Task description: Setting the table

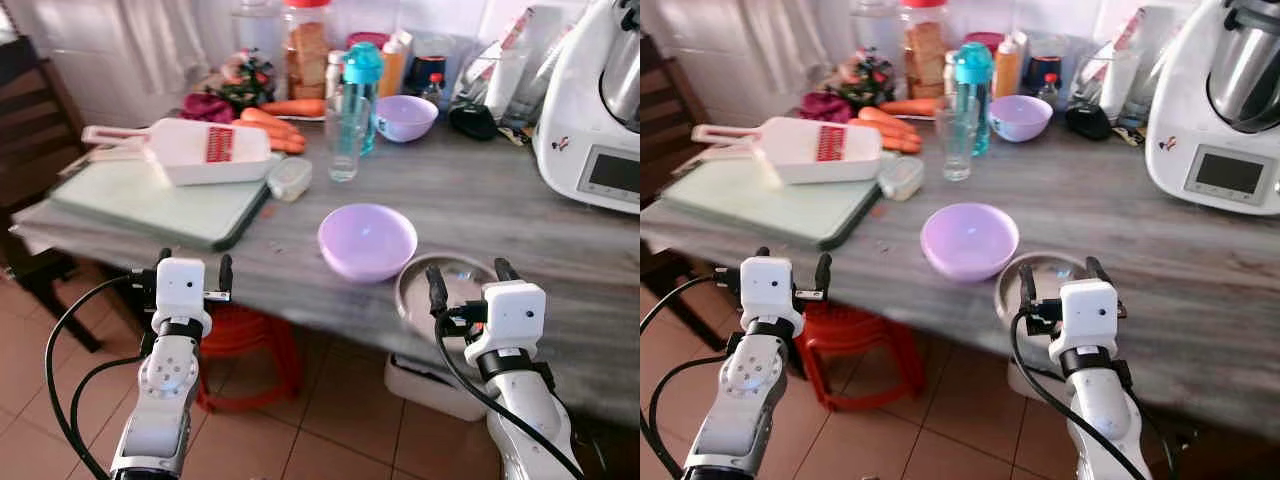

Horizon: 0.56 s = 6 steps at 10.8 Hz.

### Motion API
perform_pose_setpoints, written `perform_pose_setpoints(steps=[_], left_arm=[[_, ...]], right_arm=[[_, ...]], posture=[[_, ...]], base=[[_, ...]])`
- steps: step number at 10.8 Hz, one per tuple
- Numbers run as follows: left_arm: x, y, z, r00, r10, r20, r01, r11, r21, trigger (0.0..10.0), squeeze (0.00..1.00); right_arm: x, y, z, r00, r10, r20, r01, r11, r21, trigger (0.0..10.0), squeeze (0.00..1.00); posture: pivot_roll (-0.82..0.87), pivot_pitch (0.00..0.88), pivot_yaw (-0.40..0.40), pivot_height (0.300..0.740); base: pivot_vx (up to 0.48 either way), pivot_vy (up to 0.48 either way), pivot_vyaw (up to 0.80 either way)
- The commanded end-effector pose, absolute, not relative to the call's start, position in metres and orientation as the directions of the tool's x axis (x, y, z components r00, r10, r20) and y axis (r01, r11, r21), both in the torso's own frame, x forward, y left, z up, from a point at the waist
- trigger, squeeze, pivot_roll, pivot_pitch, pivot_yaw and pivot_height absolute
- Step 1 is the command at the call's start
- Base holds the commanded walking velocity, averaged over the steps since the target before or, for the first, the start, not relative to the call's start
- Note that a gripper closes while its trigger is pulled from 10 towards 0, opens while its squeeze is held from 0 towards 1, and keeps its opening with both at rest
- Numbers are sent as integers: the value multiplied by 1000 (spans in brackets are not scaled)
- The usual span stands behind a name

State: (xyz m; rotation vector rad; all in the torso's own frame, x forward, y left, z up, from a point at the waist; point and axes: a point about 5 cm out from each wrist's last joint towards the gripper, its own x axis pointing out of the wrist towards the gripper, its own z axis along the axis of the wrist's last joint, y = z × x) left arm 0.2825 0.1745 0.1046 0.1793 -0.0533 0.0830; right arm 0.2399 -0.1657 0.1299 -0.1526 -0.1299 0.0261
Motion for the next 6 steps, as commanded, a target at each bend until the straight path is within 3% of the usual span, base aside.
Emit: perform_pose_setpoints(steps=[1, 6], left_arm=[[282, 175, 104, 996, 71, 49, -79, 982, 174, 10000, 0], [275, 169, 99, 1000, -1, 17, -2, 986, 164, 10000, 0]], right_arm=[[239, -167, 128, 992, 28, 121, -11, 989, -146, 10000, 0], [239, -166, 126, 993, 33, 115, -15, 989, -149, 10000, 0]], posture=[[86, 0, 32, 740], [93, 0, 32, 740]], base=[[-371, 0, 0], [-368, 0, 0]])
